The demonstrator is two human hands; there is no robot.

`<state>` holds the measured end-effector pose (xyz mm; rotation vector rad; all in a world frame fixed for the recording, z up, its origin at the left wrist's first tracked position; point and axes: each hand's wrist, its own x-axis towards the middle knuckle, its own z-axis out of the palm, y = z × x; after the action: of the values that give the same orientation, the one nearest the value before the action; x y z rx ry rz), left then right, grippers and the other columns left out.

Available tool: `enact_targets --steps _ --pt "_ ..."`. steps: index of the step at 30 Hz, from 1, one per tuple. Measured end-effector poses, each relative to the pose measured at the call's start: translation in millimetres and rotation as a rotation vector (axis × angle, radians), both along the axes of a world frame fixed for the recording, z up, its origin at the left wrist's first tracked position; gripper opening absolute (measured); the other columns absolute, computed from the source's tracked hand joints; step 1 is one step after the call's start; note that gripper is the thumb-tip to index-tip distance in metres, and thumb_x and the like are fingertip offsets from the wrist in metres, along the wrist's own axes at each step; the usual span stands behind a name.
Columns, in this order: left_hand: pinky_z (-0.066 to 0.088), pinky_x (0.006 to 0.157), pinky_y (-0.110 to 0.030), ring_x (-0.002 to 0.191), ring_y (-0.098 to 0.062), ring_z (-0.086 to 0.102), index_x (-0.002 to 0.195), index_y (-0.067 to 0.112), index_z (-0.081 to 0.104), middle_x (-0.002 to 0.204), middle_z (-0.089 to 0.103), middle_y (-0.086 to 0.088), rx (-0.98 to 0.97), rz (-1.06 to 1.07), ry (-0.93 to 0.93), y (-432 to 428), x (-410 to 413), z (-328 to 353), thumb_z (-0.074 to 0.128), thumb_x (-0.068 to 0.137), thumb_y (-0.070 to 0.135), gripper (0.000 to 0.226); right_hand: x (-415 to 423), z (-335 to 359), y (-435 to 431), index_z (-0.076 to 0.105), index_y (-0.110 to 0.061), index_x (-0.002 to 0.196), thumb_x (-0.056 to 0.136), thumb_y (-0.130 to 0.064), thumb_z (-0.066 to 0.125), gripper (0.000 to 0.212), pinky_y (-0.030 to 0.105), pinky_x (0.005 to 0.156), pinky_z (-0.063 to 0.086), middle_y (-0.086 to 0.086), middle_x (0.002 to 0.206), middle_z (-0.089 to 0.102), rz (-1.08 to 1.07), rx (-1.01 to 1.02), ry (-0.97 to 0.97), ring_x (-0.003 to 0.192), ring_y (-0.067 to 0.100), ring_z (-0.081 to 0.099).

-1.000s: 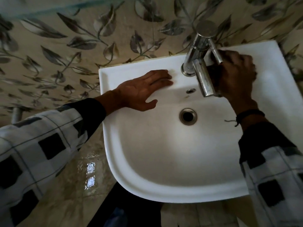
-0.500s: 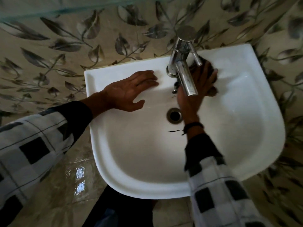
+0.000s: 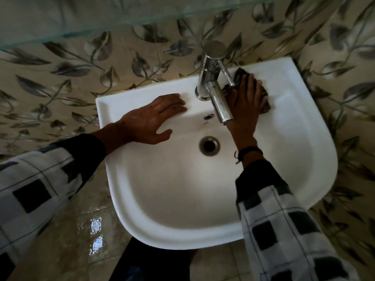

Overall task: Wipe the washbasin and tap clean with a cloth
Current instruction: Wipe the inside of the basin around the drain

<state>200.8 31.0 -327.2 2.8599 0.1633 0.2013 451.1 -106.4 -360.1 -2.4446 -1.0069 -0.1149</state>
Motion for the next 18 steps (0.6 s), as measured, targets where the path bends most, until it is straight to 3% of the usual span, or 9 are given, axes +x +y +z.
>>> enact_targets --steps 2,4,6,8,9,11,14,16,18 --pt "0.026 0.123 -0.038 0.15 -0.032 0.026 0.149 0.004 0.041 0.153 0.038 -0.018 -0.003 -0.001 -0.002 0 1 1 0.061 0.092 0.032 0.067 14 -2 -15 0.036 -0.011 0.154 0.106 -0.034 0.026 0.054 0.045 0.123 0.005 0.006 0.163 0.028 0.149 0.004 -0.045 0.153 0.026 0.019" --pt "0.023 0.123 -0.034 0.149 -0.032 0.027 0.149 0.003 0.042 0.153 0.039 -0.018 -0.009 0.003 -0.011 1 1 1 0.06 0.093 0.032 0.066 35 -2 -20 0.048 -0.004 0.146 0.106 -0.022 0.037 0.045 0.046 0.124 0.017 0.012 0.157 0.04 0.134 0.124 -0.041 0.149 0.029 0.03" --pt "0.02 0.123 -0.03 0.149 -0.031 0.027 0.149 0.004 0.042 0.152 0.04 -0.018 -0.018 0.009 -0.016 -1 1 1 0.059 0.094 0.033 0.065 37 7 -27 0.059 -0.001 0.134 0.104 -0.014 0.039 0.038 0.043 0.117 0.035 0.013 0.143 0.056 -0.061 0.463 0.112 0.138 0.026 0.049" --pt "0.019 0.123 -0.029 0.15 -0.03 0.026 0.149 0.004 0.042 0.153 0.039 -0.017 -0.017 0.009 -0.006 -1 1 1 0.058 0.095 0.035 0.065 34 4 -40 0.065 0.0 0.121 0.102 -0.007 0.042 0.032 0.031 0.103 0.048 0.012 0.126 0.067 -0.343 0.83 0.278 0.118 0.016 0.063" --pt "0.02 0.124 -0.03 0.15 -0.03 0.026 0.149 0.004 0.041 0.153 0.039 -0.017 -0.015 0.004 -0.005 -2 1 1 0.058 0.095 0.036 0.065 31 2 -46 0.066 0.005 0.119 0.1 -0.007 0.044 0.031 0.034 0.099 0.051 0.016 0.121 0.068 -0.449 0.968 0.346 0.112 0.021 0.066" --pt "0.022 0.123 -0.034 0.149 -0.031 0.027 0.148 0.002 0.042 0.153 0.04 -0.018 -0.014 -0.008 -0.009 0 2 1 0.058 0.096 0.036 0.064 26 -4 -51 0.063 0.013 0.117 0.096 -0.012 0.047 0.036 0.047 0.098 0.052 0.029 0.119 0.066 -0.571 1.175 0.539 0.106 0.036 0.065" --pt "0.022 0.123 -0.033 0.149 -0.031 0.028 0.148 0.002 0.043 0.152 0.04 -0.018 -0.016 -0.01 -0.005 2 3 3 0.058 0.095 0.036 0.064 17 0 -25 0.058 0.01 0.123 0.098 -0.003 0.043 0.032 0.038 0.095 0.05 0.025 0.123 0.062 -0.589 1.369 0.74 0.104 0.03 0.061" --pt "0.023 0.123 -0.034 0.149 -0.031 0.027 0.148 0.003 0.042 0.152 0.04 -0.017 -0.014 -0.005 0.003 2 2 2 0.059 0.095 0.036 0.065 4 7 -4 0.049 0.005 0.137 0.1 -0.009 0.045 0.039 0.035 0.109 0.042 0.017 0.138 0.054 -0.537 1.379 0.9 0.115 0.024 0.056" --pt "0.026 0.122 -0.038 0.15 -0.031 0.027 0.148 0.002 0.042 0.152 0.04 -0.018 -0.016 -0.01 0.0 2 2 1 0.061 0.094 0.034 0.065 -24 16 8 0.037 -0.006 0.15 0.096 -0.032 0.051 0.061 0.037 0.122 0.027 0.001 0.147 0.043 -0.423 1.289 1.001 0.126 0.015 0.046"
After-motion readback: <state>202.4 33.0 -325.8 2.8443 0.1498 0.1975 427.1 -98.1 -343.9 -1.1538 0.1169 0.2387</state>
